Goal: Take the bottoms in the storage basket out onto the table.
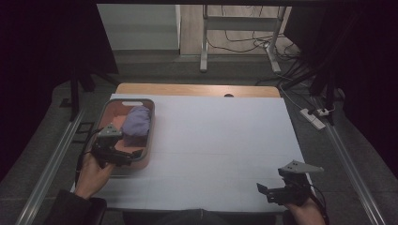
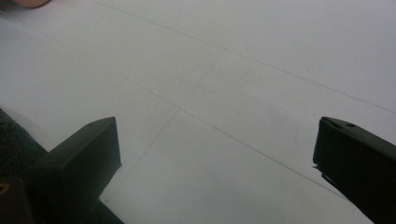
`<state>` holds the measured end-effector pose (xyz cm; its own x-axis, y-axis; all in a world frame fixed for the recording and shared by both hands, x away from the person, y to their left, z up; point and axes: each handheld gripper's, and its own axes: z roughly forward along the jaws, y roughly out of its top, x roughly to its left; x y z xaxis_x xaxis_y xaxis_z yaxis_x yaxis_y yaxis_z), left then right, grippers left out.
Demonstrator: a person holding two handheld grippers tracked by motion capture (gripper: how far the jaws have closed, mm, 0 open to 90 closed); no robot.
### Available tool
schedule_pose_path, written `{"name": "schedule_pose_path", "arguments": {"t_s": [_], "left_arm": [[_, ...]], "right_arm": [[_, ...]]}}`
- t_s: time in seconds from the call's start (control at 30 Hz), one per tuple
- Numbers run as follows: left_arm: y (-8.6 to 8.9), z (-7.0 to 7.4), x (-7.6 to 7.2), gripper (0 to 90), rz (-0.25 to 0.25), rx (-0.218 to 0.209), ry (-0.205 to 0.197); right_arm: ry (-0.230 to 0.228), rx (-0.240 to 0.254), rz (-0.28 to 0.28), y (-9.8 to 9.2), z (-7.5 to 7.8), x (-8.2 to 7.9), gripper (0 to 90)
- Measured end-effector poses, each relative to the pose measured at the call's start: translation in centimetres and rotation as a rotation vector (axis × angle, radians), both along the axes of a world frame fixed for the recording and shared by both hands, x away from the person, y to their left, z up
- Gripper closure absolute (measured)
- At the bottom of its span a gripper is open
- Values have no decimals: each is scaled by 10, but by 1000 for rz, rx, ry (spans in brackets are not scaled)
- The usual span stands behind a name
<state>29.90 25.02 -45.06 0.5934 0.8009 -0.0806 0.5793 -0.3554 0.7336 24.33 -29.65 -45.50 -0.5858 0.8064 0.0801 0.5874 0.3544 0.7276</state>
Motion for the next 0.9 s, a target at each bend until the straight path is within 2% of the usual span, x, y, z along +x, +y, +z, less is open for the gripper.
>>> {"name": "schedule_pose_path", "arguments": {"t_s": [0.23,0.43,0.9], "left_arm": [[0,0,15,0,12,28,5],[-1,0,30,0,29,46,27],[-4,1,61,0,18,71,54]], "right_arm": [[2,0,1,0,0,0,4],[4,-2,0,0,0,0,4],[4,-3,2,0,0,0,4]]}}
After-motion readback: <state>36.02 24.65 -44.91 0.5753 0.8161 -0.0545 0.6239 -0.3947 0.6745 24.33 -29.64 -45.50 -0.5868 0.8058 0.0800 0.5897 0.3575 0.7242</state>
